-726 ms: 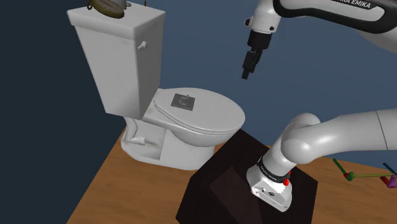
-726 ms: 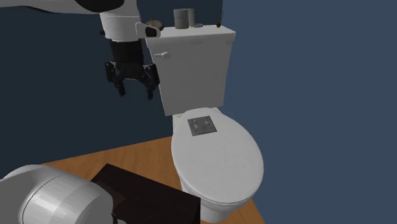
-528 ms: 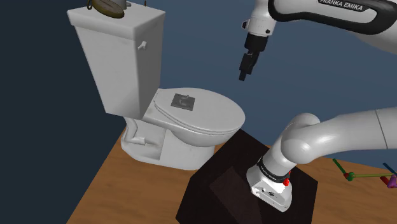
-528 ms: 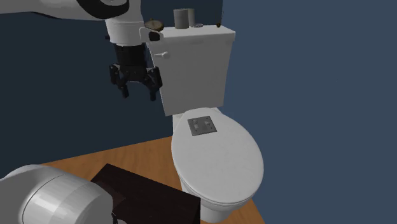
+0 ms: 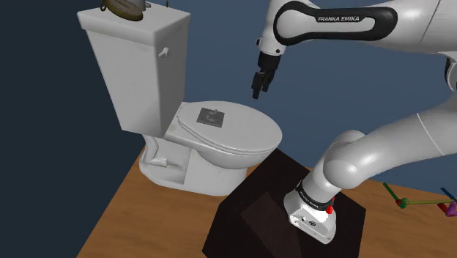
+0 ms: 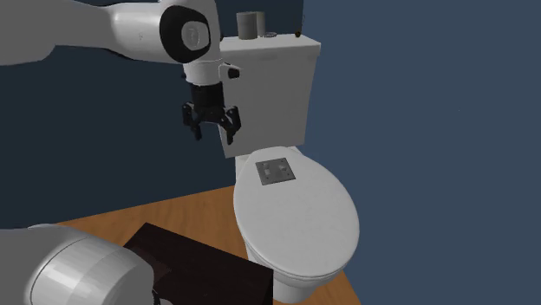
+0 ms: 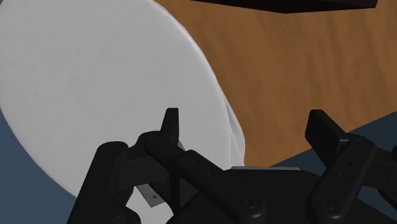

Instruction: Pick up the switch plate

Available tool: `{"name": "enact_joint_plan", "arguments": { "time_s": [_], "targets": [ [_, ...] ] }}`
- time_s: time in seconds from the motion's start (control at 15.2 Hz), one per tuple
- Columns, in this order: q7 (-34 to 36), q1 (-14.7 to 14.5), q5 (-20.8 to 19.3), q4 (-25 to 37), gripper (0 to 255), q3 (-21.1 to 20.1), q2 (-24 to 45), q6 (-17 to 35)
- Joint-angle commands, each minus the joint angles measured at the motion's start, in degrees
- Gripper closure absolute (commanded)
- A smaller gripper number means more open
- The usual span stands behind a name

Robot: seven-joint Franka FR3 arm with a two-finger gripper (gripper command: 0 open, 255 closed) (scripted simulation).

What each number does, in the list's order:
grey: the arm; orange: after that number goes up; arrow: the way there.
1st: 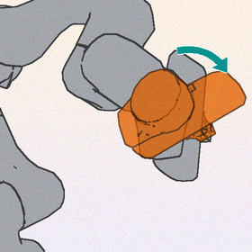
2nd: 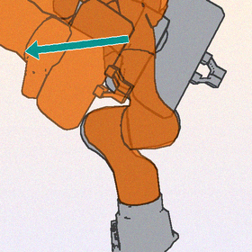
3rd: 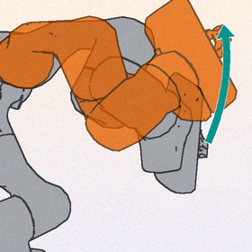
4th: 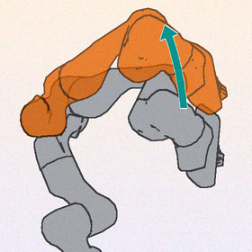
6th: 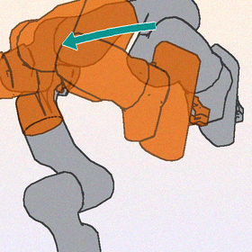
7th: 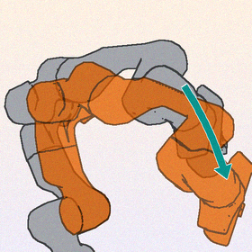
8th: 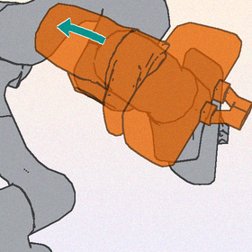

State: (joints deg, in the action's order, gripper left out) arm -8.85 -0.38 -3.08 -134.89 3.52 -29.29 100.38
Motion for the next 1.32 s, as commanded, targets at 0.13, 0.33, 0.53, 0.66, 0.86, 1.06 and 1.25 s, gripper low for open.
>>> {"name": "enact_joint_plan", "arguments": {
  "time_s": [0.13,0.33,0.53,0.66,0.86,1.06,1.25],
  "targets": [
    [0.47,0.05,-0.03,0.36,0,0.28,7.45,7.80],
    [0.67,0.13,0.03,1.85,0,0.51,13.42,12.70],
    [0.82,0.21,0.18,4.08,0,0.75,19.63,17.11],
    [0.90,0.26,0.33,5.95,0,0.90,23.85,19.74],
    [0.95,0.38,0.65,9.35,0,1.08,30.27,23.19],
    [0.97,0.56,1.05,13.43,0,1.21,36.75,26.01],
    [0.96,0.80,1.50,18.20,0,1.27,43.28,28.18]
  ]
}}
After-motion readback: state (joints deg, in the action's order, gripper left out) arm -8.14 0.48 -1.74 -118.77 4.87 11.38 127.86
